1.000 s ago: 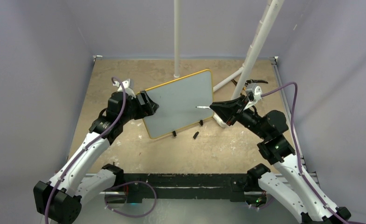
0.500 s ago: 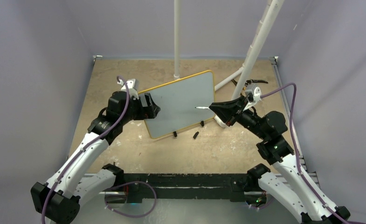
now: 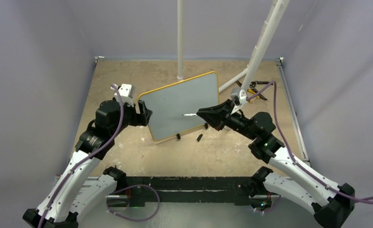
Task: Write a sentence on the whiteboard
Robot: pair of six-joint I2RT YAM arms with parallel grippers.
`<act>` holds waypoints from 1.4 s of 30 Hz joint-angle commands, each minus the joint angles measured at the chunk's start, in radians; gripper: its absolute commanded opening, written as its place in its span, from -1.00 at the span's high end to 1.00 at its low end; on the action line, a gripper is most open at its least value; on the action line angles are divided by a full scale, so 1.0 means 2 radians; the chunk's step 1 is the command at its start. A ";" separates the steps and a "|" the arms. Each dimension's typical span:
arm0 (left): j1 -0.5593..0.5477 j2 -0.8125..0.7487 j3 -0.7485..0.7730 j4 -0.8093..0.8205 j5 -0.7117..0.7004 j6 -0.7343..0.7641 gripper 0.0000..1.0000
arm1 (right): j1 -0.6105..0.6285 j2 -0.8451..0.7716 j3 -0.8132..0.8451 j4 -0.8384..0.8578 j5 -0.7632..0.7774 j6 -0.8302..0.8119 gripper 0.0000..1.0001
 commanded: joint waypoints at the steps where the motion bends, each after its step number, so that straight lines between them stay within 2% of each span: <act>1: -0.001 -0.030 -0.027 0.031 -0.023 0.030 -0.34 | 0.053 0.022 -0.008 0.099 0.088 -0.014 1.00; 6: -0.001 -0.035 -0.058 0.079 -0.008 0.028 -0.24 | 0.098 0.077 -0.007 0.175 0.127 -0.014 1.00; 12: 0.000 -0.019 -0.059 0.096 0.007 0.041 -0.17 | 0.115 0.159 0.024 0.223 0.129 -0.016 1.00; 17: 0.014 -0.008 -0.060 0.097 0.013 0.045 0.08 | 0.121 0.197 0.034 0.255 0.135 -0.017 1.00; 22: 0.046 0.002 -0.061 0.099 0.032 0.043 0.23 | 0.127 0.225 0.045 0.274 0.157 -0.027 1.00; 25: 0.058 0.004 -0.062 0.100 0.034 0.041 0.23 | 0.129 0.242 0.055 0.284 0.167 -0.033 1.00; 32: 0.070 0.018 -0.063 0.114 0.088 0.037 0.23 | 0.129 0.287 0.087 0.290 0.159 -0.039 1.00; 37: 0.071 0.026 -0.064 0.116 0.096 0.035 0.39 | 0.129 0.307 0.099 0.295 0.159 -0.043 1.00; 42: 0.072 0.037 -0.062 0.114 0.095 0.035 0.46 | 0.129 0.325 0.111 0.300 0.156 -0.045 1.00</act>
